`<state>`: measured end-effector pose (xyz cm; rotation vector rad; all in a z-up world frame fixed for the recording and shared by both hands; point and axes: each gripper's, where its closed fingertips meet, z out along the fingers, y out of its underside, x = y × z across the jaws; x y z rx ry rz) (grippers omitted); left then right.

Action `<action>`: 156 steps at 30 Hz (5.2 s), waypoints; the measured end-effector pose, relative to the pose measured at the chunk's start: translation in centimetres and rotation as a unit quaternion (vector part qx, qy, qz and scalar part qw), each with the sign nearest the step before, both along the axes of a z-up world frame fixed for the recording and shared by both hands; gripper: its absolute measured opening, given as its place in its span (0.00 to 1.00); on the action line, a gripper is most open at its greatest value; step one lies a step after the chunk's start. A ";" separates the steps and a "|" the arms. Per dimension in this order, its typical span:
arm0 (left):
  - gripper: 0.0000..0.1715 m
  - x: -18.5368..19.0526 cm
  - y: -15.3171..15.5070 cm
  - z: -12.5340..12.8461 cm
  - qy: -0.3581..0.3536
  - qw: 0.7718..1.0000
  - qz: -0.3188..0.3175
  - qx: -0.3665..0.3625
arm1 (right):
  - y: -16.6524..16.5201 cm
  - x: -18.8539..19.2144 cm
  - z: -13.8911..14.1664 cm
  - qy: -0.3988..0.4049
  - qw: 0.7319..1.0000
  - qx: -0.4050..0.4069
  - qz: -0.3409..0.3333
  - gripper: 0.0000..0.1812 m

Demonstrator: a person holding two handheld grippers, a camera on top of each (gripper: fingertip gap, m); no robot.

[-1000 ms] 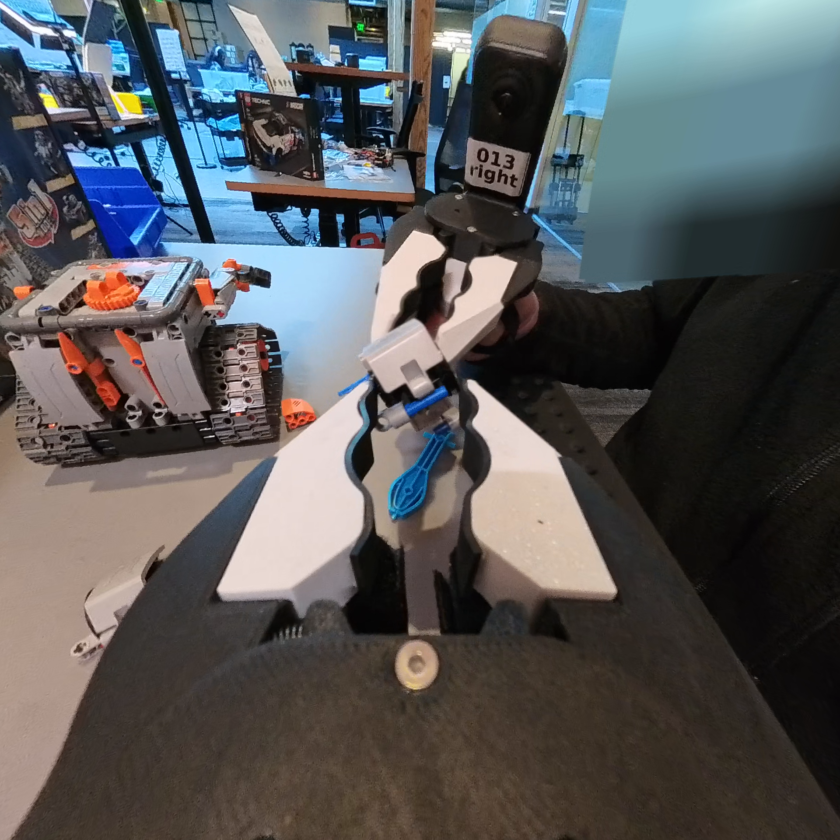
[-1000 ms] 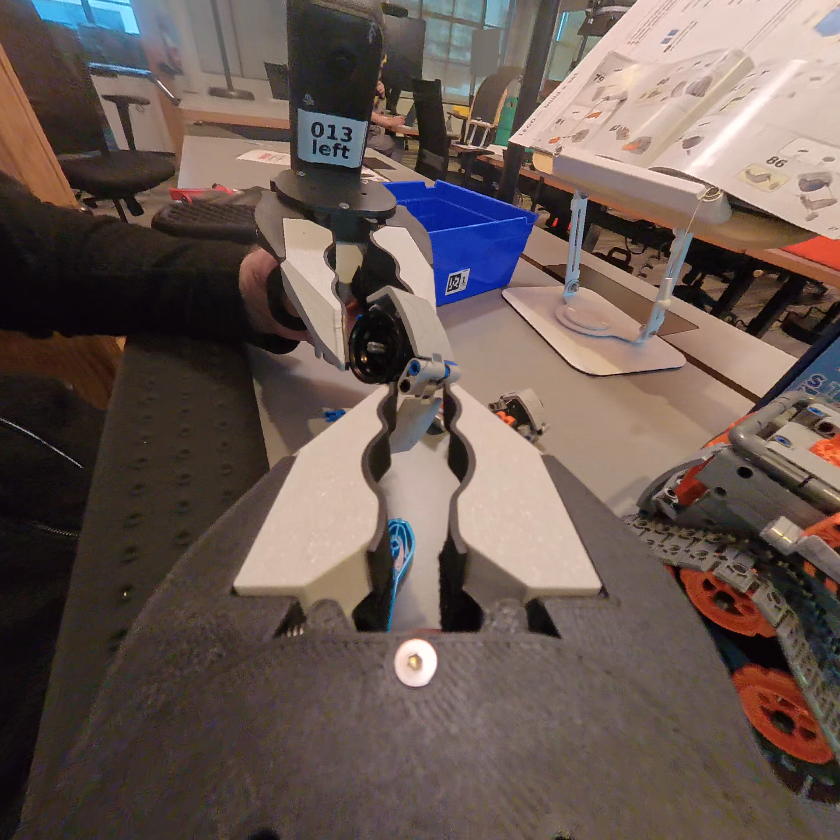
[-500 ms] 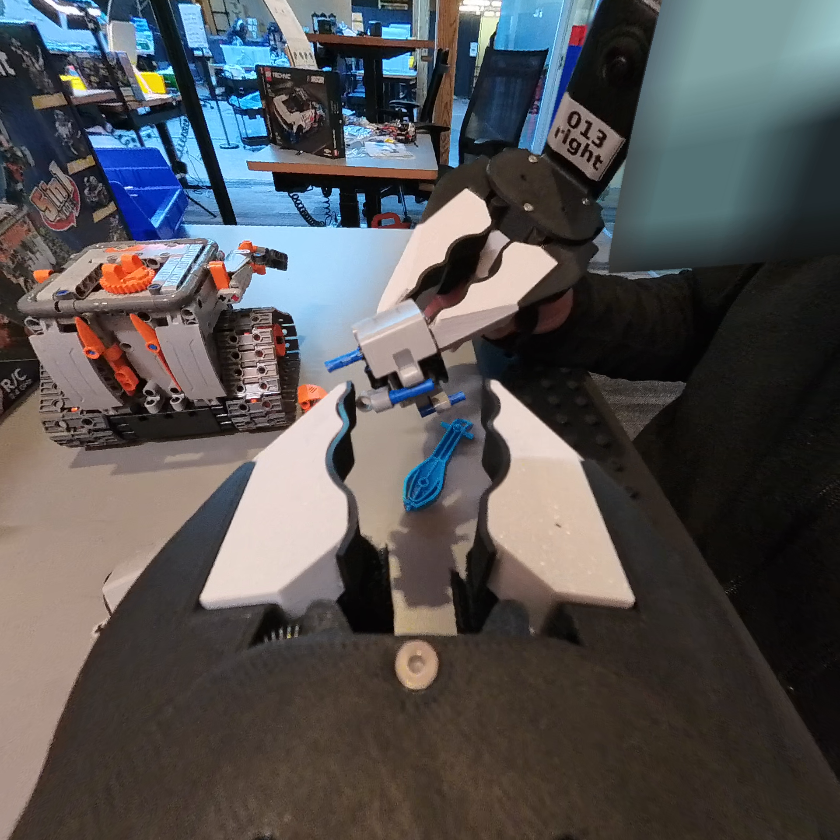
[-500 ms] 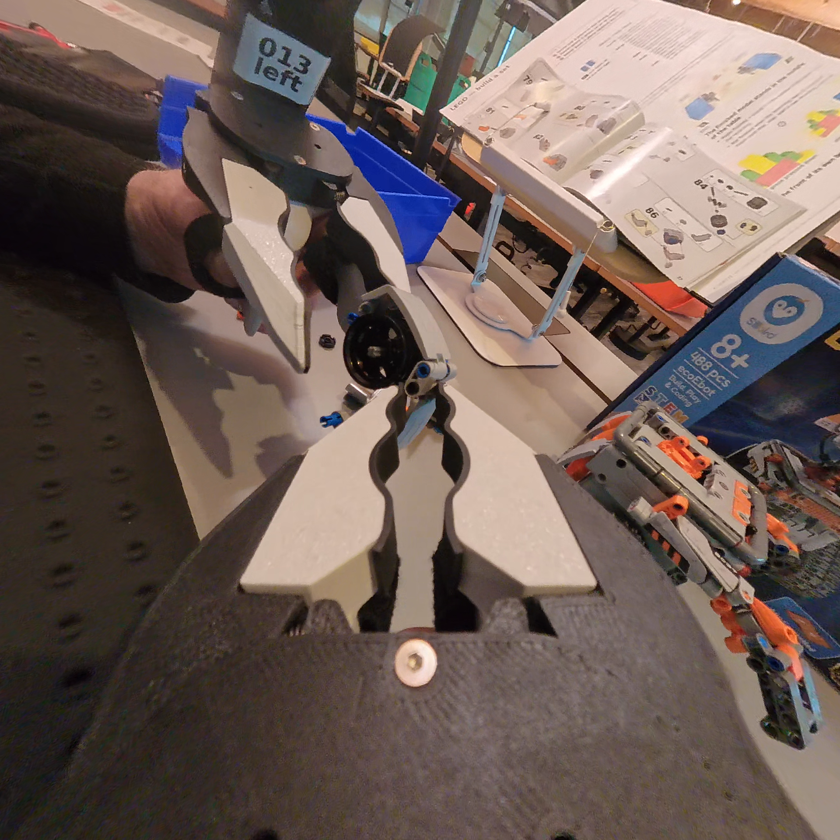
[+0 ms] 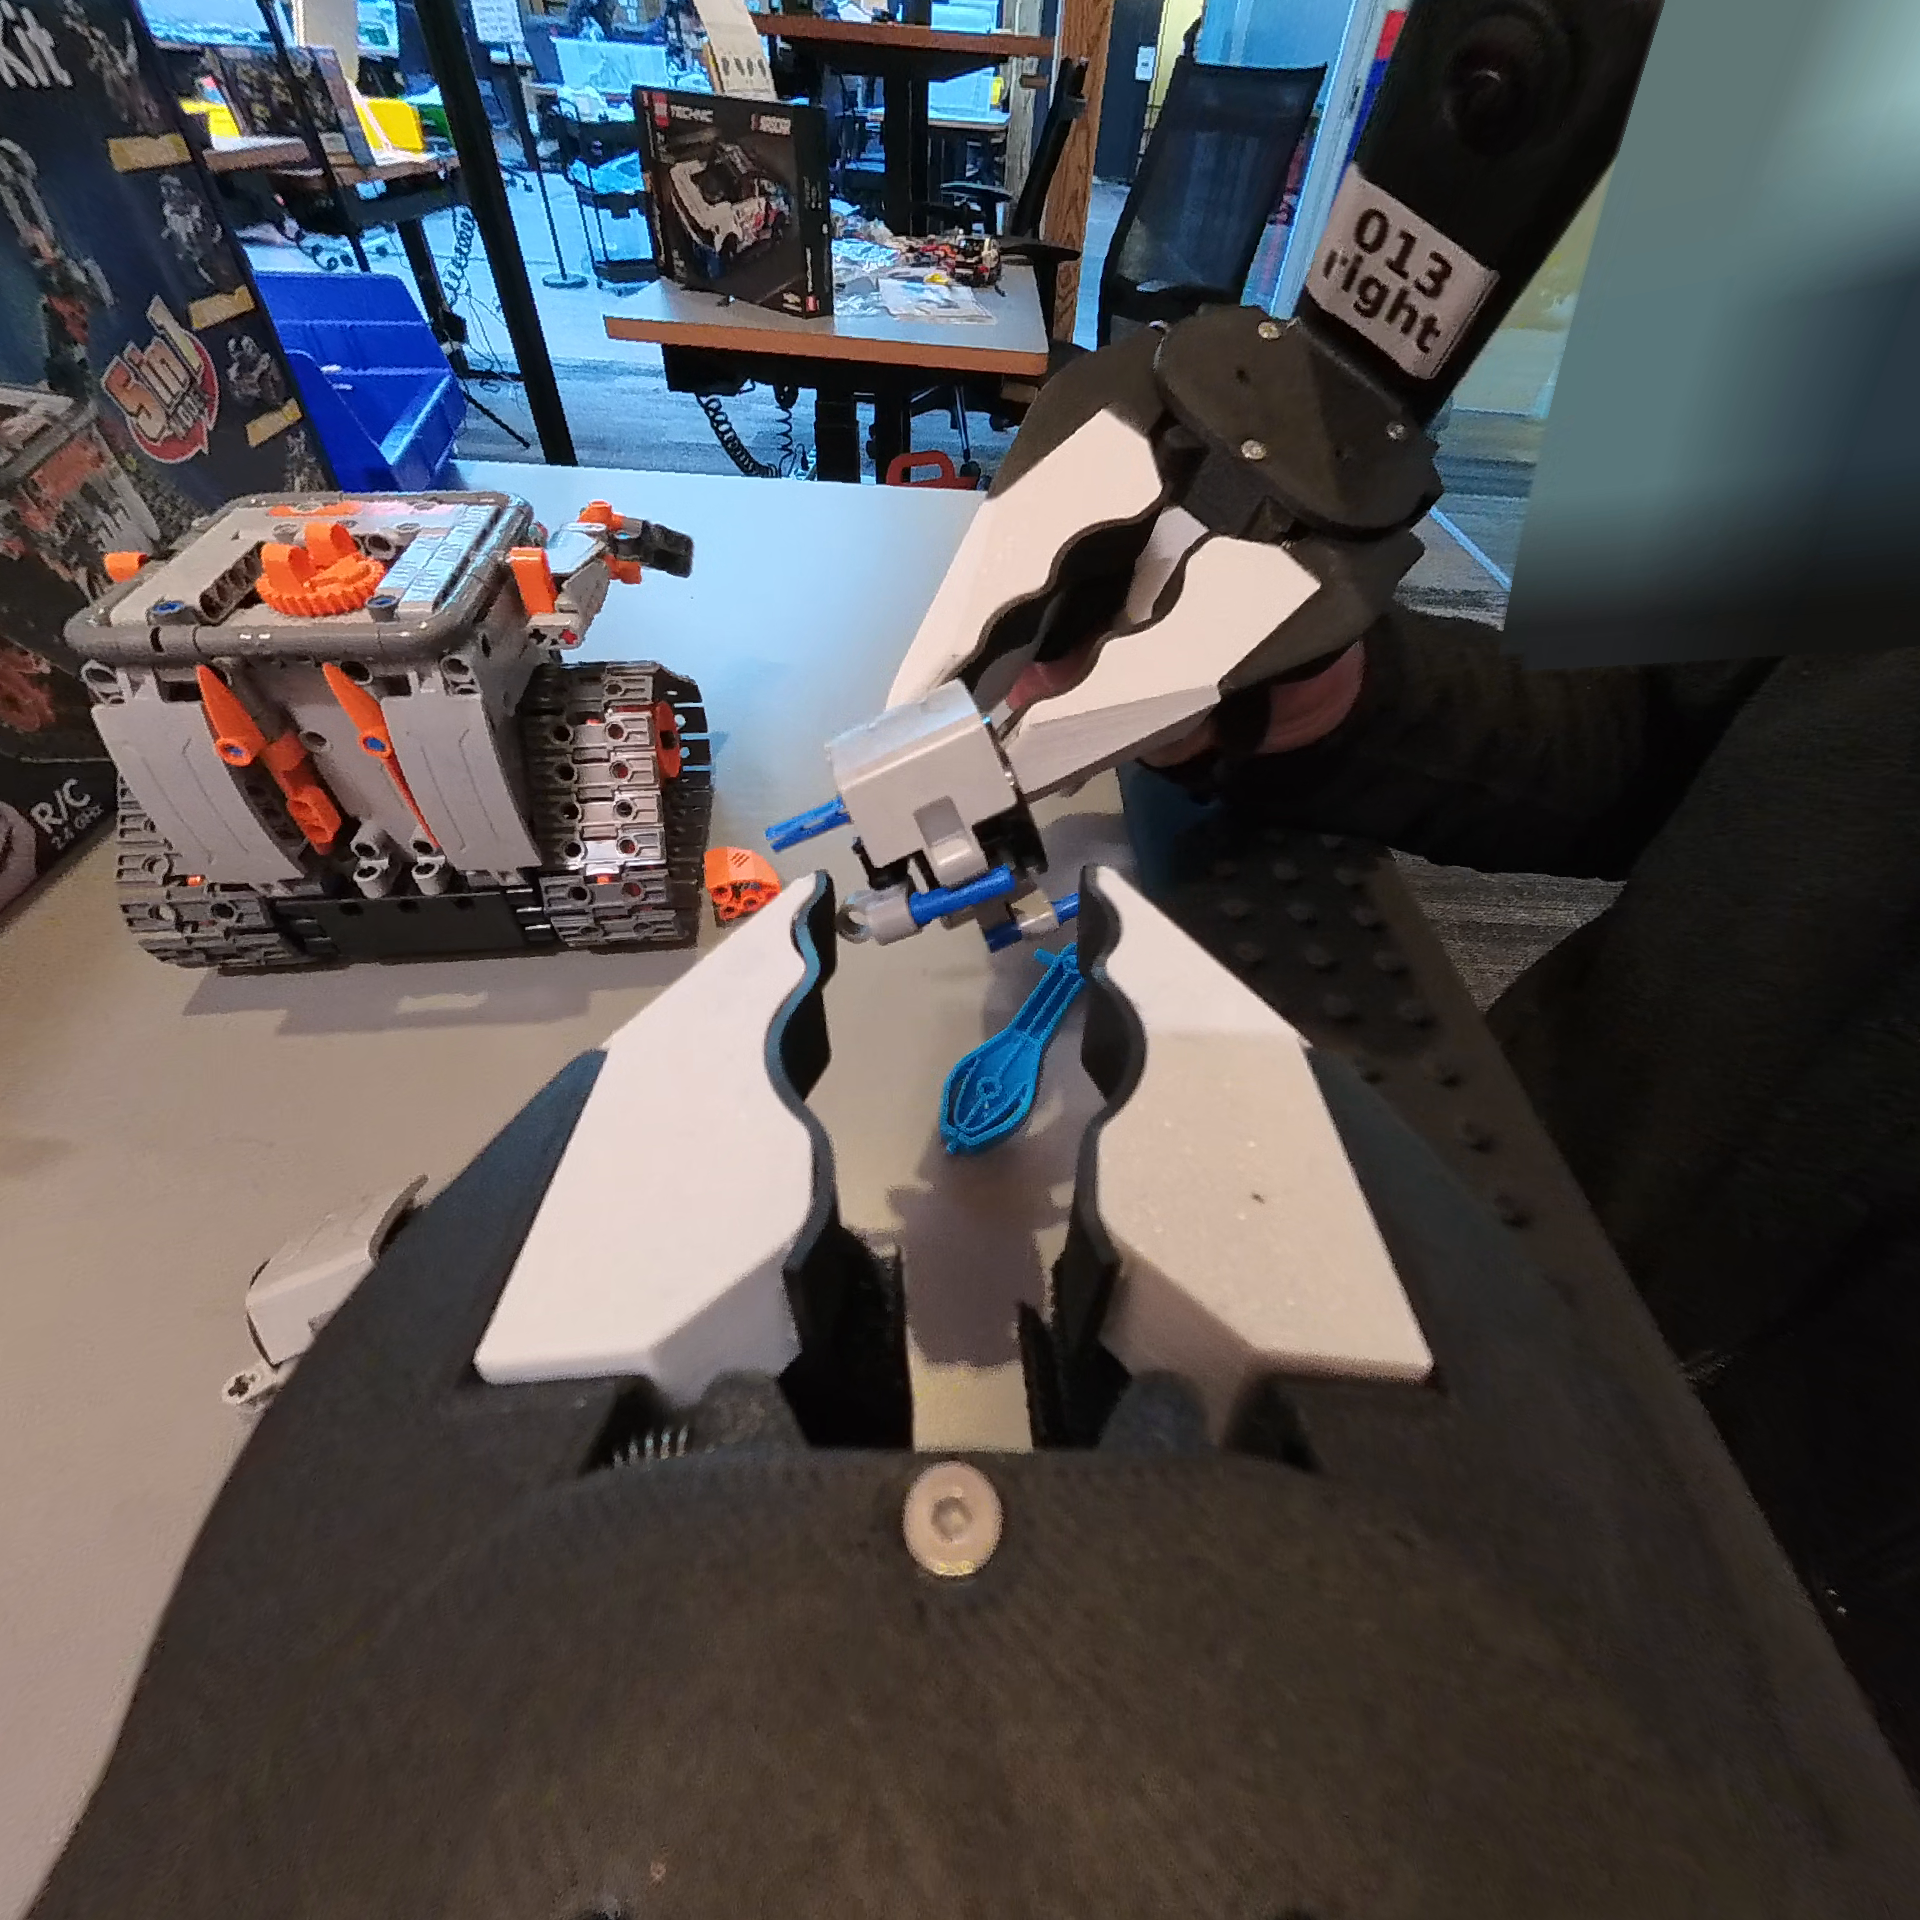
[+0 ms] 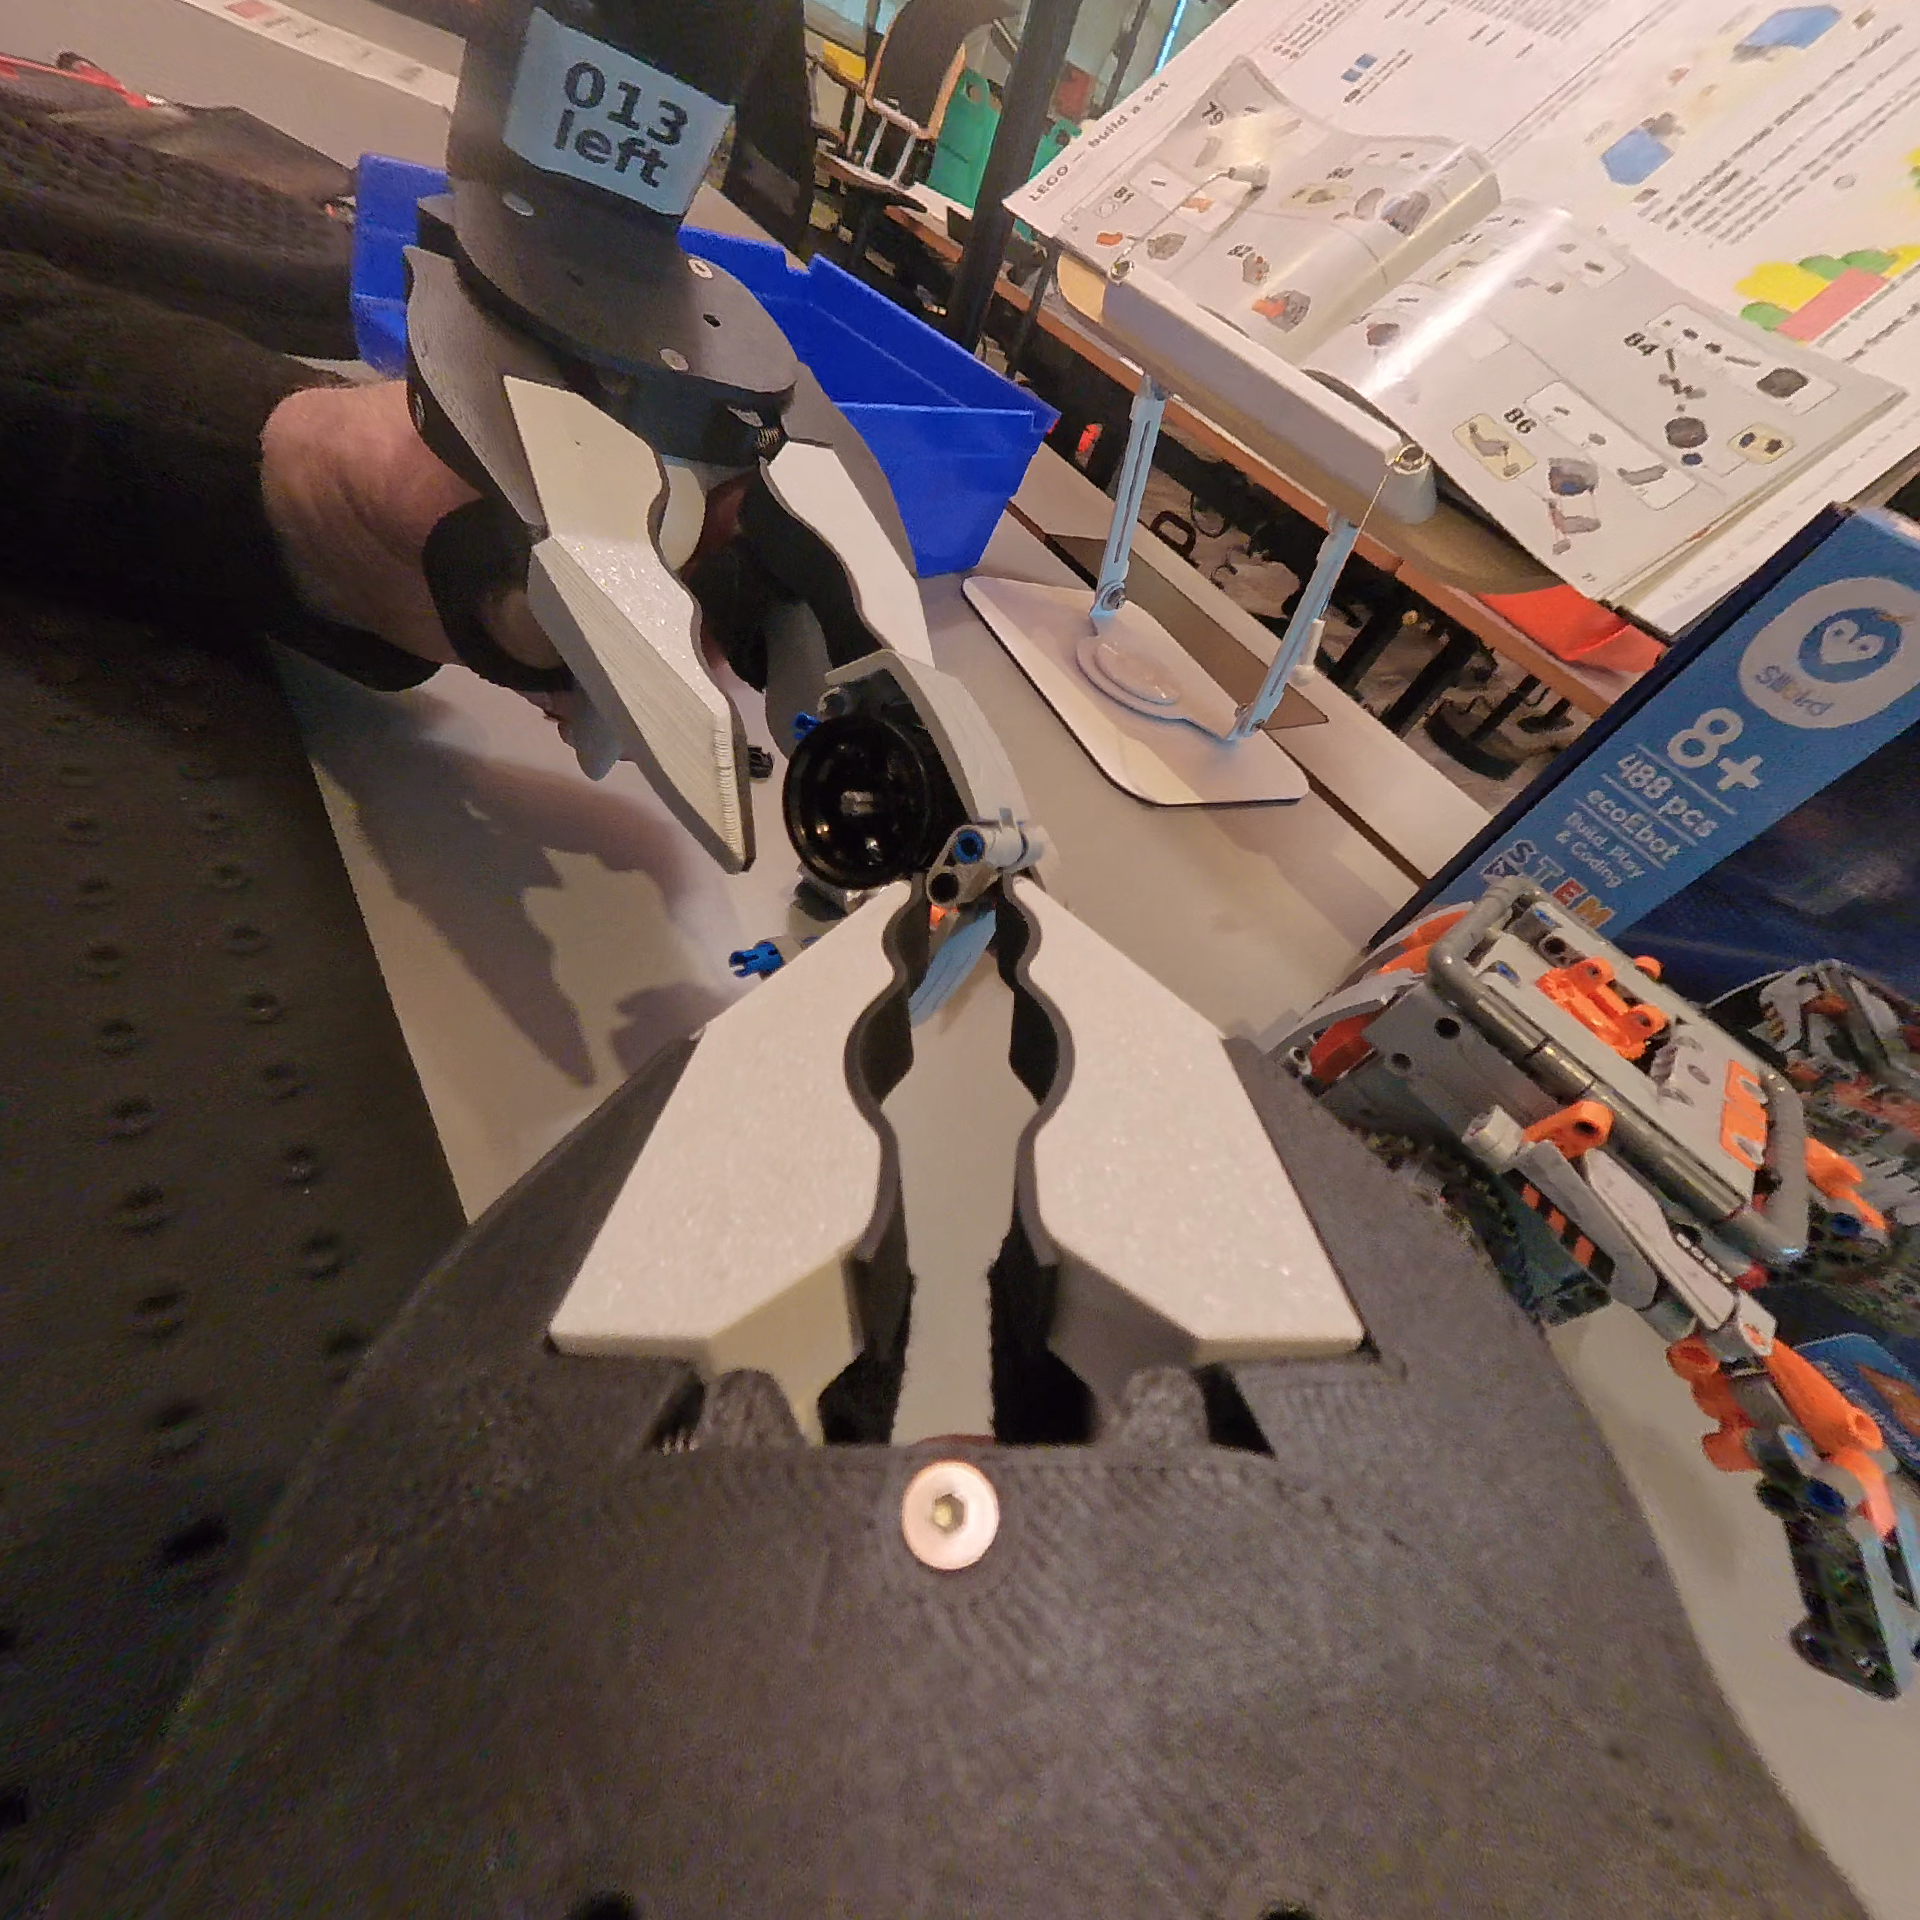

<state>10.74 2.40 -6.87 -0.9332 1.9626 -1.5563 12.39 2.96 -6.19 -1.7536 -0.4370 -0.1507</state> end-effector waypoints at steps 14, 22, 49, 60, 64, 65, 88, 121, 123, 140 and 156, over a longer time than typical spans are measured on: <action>0.23 0.1 0.7 1.1 -0.009 1.000 0.008 -0.026 | 0.0 -0.1 -0.4 -0.048 0.999 -0.004 -0.005 0.05; 0.14 -0.2 0.6 1.4 -0.030 1.000 0.009 0.002 | 0.0 0.1 -0.5 -0.077 0.997 -0.005 -0.017 0.05; 0.14 -0.7 0.8 -0.1 0.032 0.972 0.013 0.232 | -0.5 0.3 -0.8 -0.284 0.956 -0.003 -0.071 0.03; 0.21 -0.9 0.0 0.4 0.032 0.973 -0.002 0.228 | -0.4 -0.3 -0.9 -0.357 0.931 0.006 -0.078 0.02; 0.16 -0.4 -0.2 -0.3 0.047 0.977 0.003 0.207 | -0.4 -0.6 -0.7 -0.380 0.922 0.017 -0.079 0.02; 0.15 -0.4 -0.1 -0.4 0.049 0.978 0.002 0.202 | -0.5 -0.7 -0.7 -0.385 0.919 0.019 -0.079 0.02; 0.13 -3.0 -2.8 1.5 -0.190 0.822 -0.069 0.532 | -3.7 -4.3 1.5 0.182 0.948 -0.019 0.262 0.07; 0.13 -3.1 -3.0 1.1 -0.177 0.837 -0.054 0.515 | -3.5 -3.9 1.2 0.020 0.982 0.033 0.186 0.02; 0.13 -2.9 -2.8 0.7 -0.171 0.840 -0.046 0.512 | -3.1 -3.6 0.7 0.011 0.985 0.024 0.169 0.02; 0.13 -3.0 -1.4 -2.3 -0.114 0.900 -0.023 0.419 | -2.1 -1.0 -0.9 0.095 0.988 -0.035 0.115 0.00; 0.13 -3.2 1.5 -4.3 0.048 0.983 0.036 0.174 | -1.2 -2.7 -3.2 0.067 0.985 -0.093 0.129 0.12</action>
